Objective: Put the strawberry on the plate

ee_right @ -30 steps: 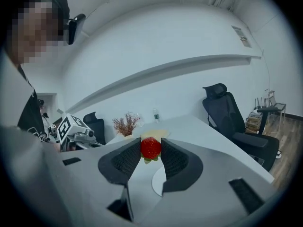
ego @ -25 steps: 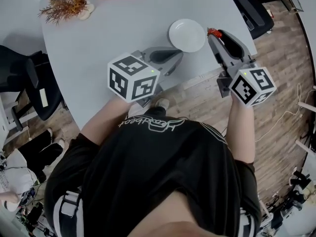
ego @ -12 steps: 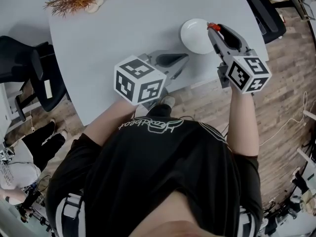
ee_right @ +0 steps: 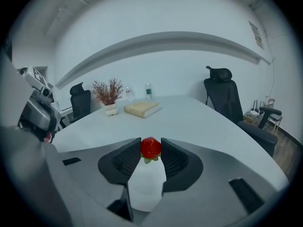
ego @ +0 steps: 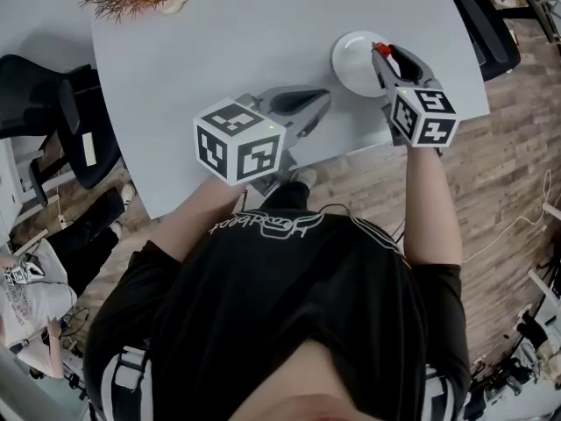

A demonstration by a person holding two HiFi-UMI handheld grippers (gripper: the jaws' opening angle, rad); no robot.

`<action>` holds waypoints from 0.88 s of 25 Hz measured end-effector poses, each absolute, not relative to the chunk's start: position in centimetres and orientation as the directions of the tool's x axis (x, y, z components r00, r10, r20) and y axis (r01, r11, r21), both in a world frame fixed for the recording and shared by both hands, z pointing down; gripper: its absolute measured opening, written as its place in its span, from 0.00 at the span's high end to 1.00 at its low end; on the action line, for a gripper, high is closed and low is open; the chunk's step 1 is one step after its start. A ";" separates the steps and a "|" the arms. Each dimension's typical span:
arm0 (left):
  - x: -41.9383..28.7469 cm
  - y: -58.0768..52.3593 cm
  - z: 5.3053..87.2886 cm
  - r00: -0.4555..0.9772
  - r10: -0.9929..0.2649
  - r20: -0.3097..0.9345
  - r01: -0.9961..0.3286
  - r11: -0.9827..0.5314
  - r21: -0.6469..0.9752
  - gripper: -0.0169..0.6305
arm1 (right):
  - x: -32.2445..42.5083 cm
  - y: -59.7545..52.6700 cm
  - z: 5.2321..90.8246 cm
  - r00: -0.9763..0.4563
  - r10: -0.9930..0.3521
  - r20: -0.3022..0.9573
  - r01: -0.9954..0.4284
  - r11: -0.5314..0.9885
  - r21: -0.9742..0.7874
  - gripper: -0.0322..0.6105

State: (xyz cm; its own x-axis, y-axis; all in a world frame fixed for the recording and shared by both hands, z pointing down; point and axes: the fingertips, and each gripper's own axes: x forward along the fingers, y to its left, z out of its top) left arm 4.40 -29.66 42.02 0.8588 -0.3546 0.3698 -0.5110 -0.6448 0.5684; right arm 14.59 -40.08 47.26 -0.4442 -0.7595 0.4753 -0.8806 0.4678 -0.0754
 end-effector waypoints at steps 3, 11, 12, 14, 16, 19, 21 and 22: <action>4.2 -29.8 42.5 0.854 -0.361 0.376 -0.520 -0.635 0.571 0.96 | 14.9 -40.5 49.3 -0.429 -0.742 0.515 -0.883 0.464 -0.067 0.76; 4.2 -29.9 43.6 0.850 -0.352 0.391 -0.524 -0.627 0.576 0.96 | 14.9 -40.7 53.1 -0.397 -0.700 0.593 -0.876 0.482 -0.018 0.76; 4.2 -30.0 43.7 0.850 -0.352 0.392 -0.525 -0.626 0.576 0.96 | 14.9 -40.7 53.4 -0.393 -0.698 0.598 -0.875 0.483 -0.011 0.76; 4.1 -30.1 43.8 0.848 -0.352 0.395 -0.527 -0.625 0.575 0.96 | 15.0 -40.7 53.7 -0.386 -0.693 0.609 -0.870 0.492 0.009 0.76; 3.9 -30.3 44.0 0.846 -0.355 0.398 -0.531 -0.621 0.576 0.96 | 14.9 -40.7 53.9 -0.379 -0.684 0.623 -0.865 0.501 0.024 0.76; 3.8 -30.4 44.3 0.844 -0.357 0.401 -0.535 -0.619 0.575 0.96 | 14.9 -40.5 54.4 -0.372 -0.674 0.638 -0.862 0.505 0.030 0.76; 3.7 -30.3 44.5 0.843 -0.355 0.404 -0.536 -0.618 0.575 0.96 | 14.9 -40.4 54.5 -0.368 -0.673 0.641 -0.860 0.509 0.041 0.76; 3.7 -30.3 44.5 0.843 -0.354 0.405 -0.536 -0.617 0.576 0.96 | 14.9 -40.4 54.5 -0.366 -0.673 0.643 -0.858 0.512 0.048 0.76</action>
